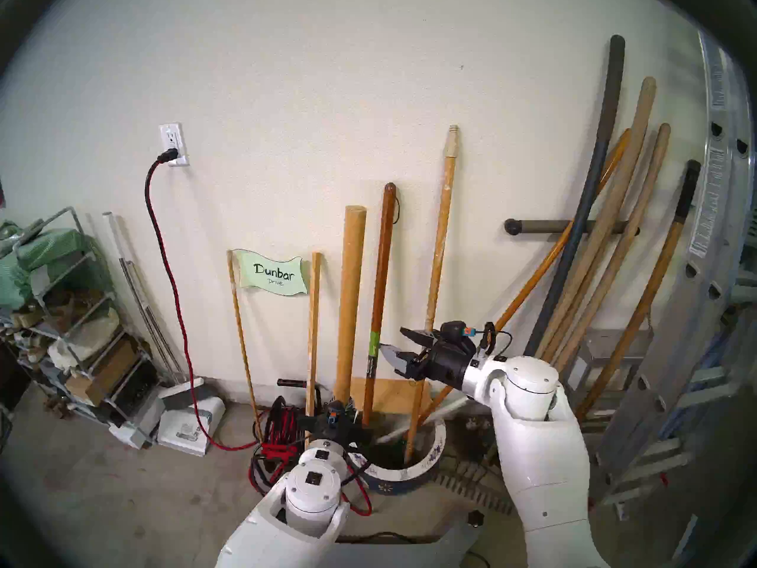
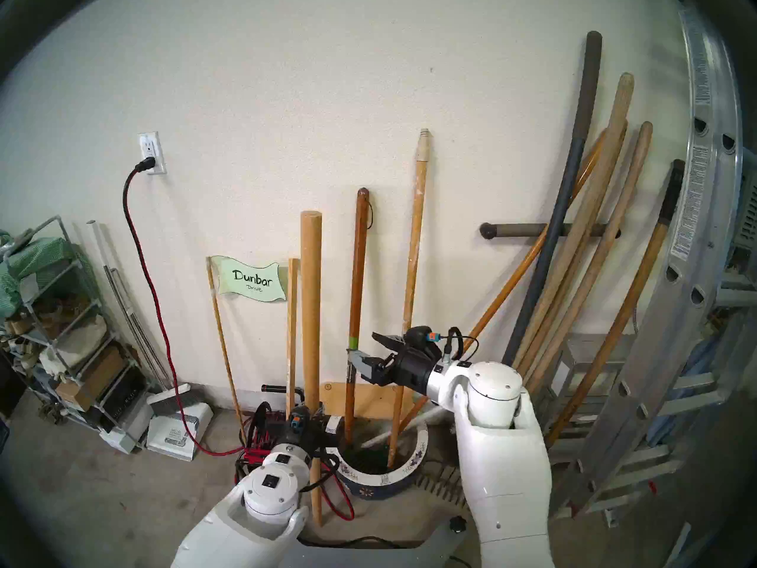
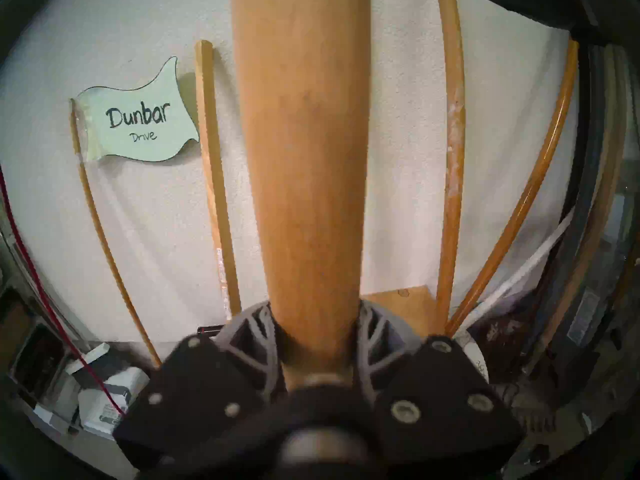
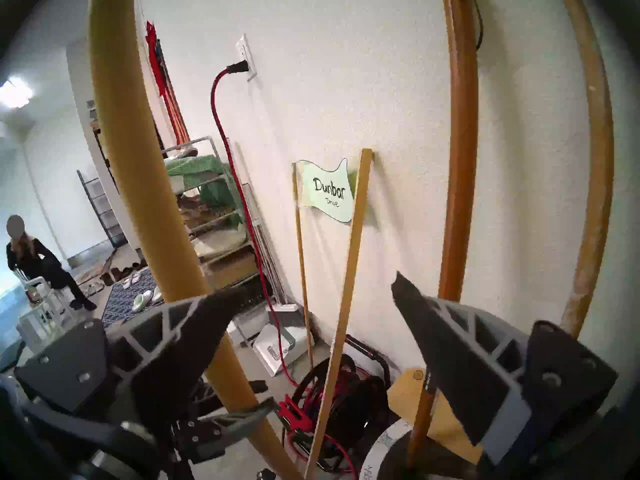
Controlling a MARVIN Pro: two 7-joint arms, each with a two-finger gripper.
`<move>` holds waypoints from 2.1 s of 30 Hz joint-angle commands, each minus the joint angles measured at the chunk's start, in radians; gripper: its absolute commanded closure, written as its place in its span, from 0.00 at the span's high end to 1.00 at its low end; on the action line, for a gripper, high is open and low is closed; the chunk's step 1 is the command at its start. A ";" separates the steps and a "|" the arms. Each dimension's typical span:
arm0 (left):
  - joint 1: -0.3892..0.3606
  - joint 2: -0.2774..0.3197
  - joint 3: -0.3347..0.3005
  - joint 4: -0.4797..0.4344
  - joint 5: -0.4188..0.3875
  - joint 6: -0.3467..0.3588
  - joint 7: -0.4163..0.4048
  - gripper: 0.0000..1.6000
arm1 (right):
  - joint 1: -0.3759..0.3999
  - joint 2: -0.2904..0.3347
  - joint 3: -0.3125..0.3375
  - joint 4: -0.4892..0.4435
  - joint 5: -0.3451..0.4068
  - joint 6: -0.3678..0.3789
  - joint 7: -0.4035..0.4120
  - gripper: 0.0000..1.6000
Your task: Put wooden sticks into the pot
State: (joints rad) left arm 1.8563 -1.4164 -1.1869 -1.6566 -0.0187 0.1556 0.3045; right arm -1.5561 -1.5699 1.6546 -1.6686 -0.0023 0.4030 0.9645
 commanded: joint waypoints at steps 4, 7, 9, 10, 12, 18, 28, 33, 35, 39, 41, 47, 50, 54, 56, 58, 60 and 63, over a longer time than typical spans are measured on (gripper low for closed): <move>0.048 0.037 -0.002 -0.155 0.007 0.079 -0.006 0.00 | -0.031 0.016 -0.009 -0.010 0.024 -0.002 0.064 1.00; 0.069 0.045 -0.004 -0.191 0.005 0.104 -0.006 0.00 | -0.033 0.014 -0.020 -0.013 0.031 -0.001 0.080 1.00; 0.087 0.047 -0.007 -0.217 -0.006 0.120 -0.008 0.00 | -0.031 0.007 -0.028 -0.018 0.037 0.002 0.088 1.00; 0.087 0.047 -0.007 -0.217 -0.006 0.120 -0.008 0.00 | -0.031 0.007 -0.028 -0.018 0.037 0.002 0.088 1.00; 0.096 0.048 -0.007 -0.226 -0.007 0.129 -0.008 0.00 | -0.029 0.001 -0.034 -0.019 0.043 0.001 0.094 1.00; 0.133 0.065 -0.008 -0.327 -0.025 0.209 -0.031 0.00 | -0.018 -0.003 -0.035 -0.051 0.078 0.047 0.131 1.00; 0.015 0.053 -0.004 -0.305 -0.046 0.318 -0.086 0.00 | -0.047 0.027 -0.014 -0.105 0.102 0.079 0.188 1.00; -0.013 0.051 -0.006 -0.297 -0.051 0.351 -0.098 0.00 | -0.055 0.031 -0.004 -0.112 0.112 0.087 0.203 1.00; -0.028 0.048 -0.010 -0.293 -0.058 0.367 -0.106 0.00 | -0.061 0.027 -0.006 -0.122 0.120 0.101 0.216 1.00; -0.043 0.047 -0.010 -0.290 -0.060 0.381 -0.113 0.00 | -0.063 0.025 -0.019 -0.127 0.121 0.098 0.226 1.00; -0.050 0.043 -0.007 -0.293 -0.060 0.390 -0.114 0.00 | -0.064 0.017 -0.029 -0.129 0.116 0.098 0.221 1.00; -0.055 0.028 0.008 -0.301 -0.062 0.408 -0.114 0.00 | -0.045 -0.010 -0.070 -0.116 0.111 0.084 0.214 1.00; -0.059 0.023 0.018 -0.301 -0.062 0.418 -0.113 0.00 | -0.036 -0.018 -0.091 -0.109 0.095 0.063 0.199 1.00; -0.063 0.013 0.029 -0.305 -0.060 0.428 -0.105 0.00 | -0.002 -0.023 -0.110 -0.084 0.102 0.054 0.165 1.00; -0.064 0.008 0.036 -0.310 -0.059 0.434 -0.101 0.00 | 0.014 -0.026 -0.119 -0.074 0.098 0.037 0.141 1.00; -0.064 0.006 0.043 -0.314 -0.058 0.439 -0.095 0.00 | 0.033 -0.028 -0.127 -0.061 0.104 0.021 0.123 1.00; -0.062 0.001 0.047 -0.319 -0.056 0.445 -0.088 0.00 | 0.050 -0.041 -0.128 -0.057 0.110 0.024 0.115 1.00; -0.062 0.008 0.056 -0.329 -0.064 0.452 -0.079 0.00 | 0.071 -0.038 -0.142 -0.052 0.123 0.017 0.086 1.00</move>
State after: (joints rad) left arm 1.8062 -1.3955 -1.1426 -1.9408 -0.0787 0.6098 0.2100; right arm -1.5517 -1.5867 1.5417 -1.7264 0.0970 0.4432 1.0976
